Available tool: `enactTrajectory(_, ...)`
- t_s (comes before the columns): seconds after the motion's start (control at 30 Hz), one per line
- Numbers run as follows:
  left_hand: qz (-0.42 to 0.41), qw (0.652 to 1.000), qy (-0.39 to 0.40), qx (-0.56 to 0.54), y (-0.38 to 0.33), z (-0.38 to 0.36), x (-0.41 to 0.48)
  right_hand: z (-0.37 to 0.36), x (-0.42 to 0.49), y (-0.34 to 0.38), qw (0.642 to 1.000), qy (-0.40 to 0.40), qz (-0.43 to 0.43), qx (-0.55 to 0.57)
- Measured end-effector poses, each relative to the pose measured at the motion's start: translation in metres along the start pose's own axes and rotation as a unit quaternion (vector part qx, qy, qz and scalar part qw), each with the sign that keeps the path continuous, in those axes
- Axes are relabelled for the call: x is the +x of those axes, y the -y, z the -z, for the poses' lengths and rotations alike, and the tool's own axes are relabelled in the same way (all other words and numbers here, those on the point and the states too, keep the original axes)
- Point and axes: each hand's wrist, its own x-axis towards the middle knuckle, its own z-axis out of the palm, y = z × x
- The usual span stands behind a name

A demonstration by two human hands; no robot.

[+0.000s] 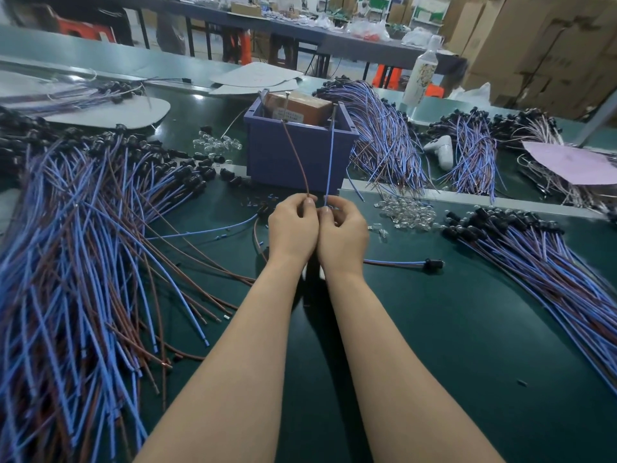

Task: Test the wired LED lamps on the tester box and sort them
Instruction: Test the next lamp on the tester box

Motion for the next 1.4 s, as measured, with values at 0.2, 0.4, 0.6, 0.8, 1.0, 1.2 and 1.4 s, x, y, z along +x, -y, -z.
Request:
enactTrajectory(0.2,0.002,1.0,0.014,-0.009,-0.0004,0.0013,0.0001,0.0011,-0.0011,-0.0012,1.0,-0.017,0.019,-0.01)
enactTrajectory(0.4,0.006,0.999,0.016,-0.028,0.0019,0.0015,-0.0006,0.0043,-0.0042,-0.0017,0.995,-0.015,0.065,-0.068)
enactTrajectory(0.6,0.007,0.999,0.012,-0.037,0.0011,0.0019,-0.0004,0.0053,-0.0069,0.0006,0.995,-0.01,0.078,-0.069)
enactTrajectory(0.8,0.001,0.999,0.02,-0.034,0.001,0.0036,0.0005,0.0058,-0.0075,0.0025,0.995,-0.004,0.077,-0.069)
enactTrajectory(1.0,0.002,0.999,0.024,-0.036,-0.0002,0.0044,0.0005,0.0065,-0.0078,0.003,0.994,-0.008,0.08,-0.078)
enactTrajectory(1.2,0.002,0.999,0.026,-0.037,-0.0008,0.0042,0.0,0.0068,-0.0072,0.0024,0.993,-0.013,0.083,-0.083)
enactTrajectory(1.4,0.001,0.999,0.028,-0.038,-0.0002,0.0044,0.0001,0.007,-0.0074,0.0024,0.993,-0.008,0.082,-0.082)
